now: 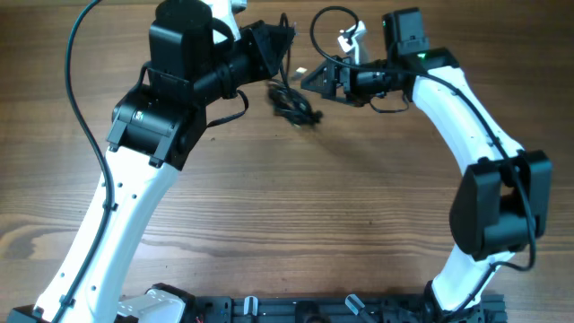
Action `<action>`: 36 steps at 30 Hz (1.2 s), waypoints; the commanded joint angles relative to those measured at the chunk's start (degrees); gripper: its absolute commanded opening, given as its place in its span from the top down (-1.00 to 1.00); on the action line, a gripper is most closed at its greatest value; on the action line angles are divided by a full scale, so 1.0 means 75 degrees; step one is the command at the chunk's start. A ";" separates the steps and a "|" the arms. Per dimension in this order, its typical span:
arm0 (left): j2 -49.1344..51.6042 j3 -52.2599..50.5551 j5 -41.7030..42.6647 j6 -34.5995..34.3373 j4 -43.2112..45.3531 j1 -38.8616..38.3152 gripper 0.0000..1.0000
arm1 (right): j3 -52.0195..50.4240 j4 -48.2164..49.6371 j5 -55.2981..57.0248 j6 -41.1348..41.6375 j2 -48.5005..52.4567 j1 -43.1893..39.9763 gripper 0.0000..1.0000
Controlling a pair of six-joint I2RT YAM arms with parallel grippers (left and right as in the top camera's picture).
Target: Untangle cables
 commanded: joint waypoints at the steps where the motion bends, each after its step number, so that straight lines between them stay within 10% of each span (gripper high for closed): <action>1: -0.0163 0.0122 0.0583 -0.0105 0.0291 0.0044 0.92 | -0.0012 0.0219 -0.1274 0.0233 0.0644 0.0061 -0.74; 24: -0.0163 0.0122 0.0705 -0.0108 0.0431 0.0309 0.92 | -0.0012 0.0029 -0.2110 0.0274 0.1445 0.0991 -0.60; 27: -0.0163 0.0122 0.0705 -0.0108 0.0708 0.0312 0.92 | -0.0038 0.0026 -0.2022 0.0606 0.1775 0.1166 -0.28; 31: -0.0259 0.0122 0.0702 -0.0137 0.1037 0.0545 0.92 | -0.0076 0.0055 -0.0982 0.0918 0.1894 0.1113 0.80; 36: -0.0271 0.0122 0.0510 -0.0131 -0.0361 0.1288 0.92 | -0.0076 -0.0044 0.0061 0.0918 0.1725 0.0769 0.91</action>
